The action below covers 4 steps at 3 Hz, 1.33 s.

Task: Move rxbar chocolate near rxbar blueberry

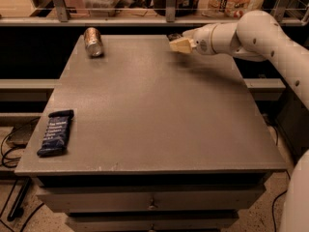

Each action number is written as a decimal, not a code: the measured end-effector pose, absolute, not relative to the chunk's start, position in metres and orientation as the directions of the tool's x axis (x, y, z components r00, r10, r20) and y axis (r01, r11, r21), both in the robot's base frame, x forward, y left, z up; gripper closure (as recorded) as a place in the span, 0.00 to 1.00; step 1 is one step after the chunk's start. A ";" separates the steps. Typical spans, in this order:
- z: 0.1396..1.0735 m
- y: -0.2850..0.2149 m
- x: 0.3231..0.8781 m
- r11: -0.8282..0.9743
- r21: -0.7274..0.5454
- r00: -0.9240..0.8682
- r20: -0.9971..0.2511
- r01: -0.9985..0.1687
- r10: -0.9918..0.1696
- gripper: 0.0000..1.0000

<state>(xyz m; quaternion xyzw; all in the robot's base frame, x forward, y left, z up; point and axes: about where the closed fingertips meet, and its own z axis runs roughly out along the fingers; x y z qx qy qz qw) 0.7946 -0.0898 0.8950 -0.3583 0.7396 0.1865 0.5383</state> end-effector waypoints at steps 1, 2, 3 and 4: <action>0.894 -0.065 0.782 0.610 -0.100 -0.163 -0.918 -0.786 -0.361 0.79; 0.889 -0.033 0.763 0.515 -0.080 -0.159 -0.901 -0.853 -0.404 1.00; 0.885 -0.003 0.742 0.427 -0.064 -0.144 -0.888 -0.902 -0.437 1.00; 0.898 0.025 0.720 0.352 -0.071 -0.096 -0.896 -0.933 -0.434 1.00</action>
Offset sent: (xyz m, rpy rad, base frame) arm -0.0666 0.1008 -0.0118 -0.0934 0.1397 0.3710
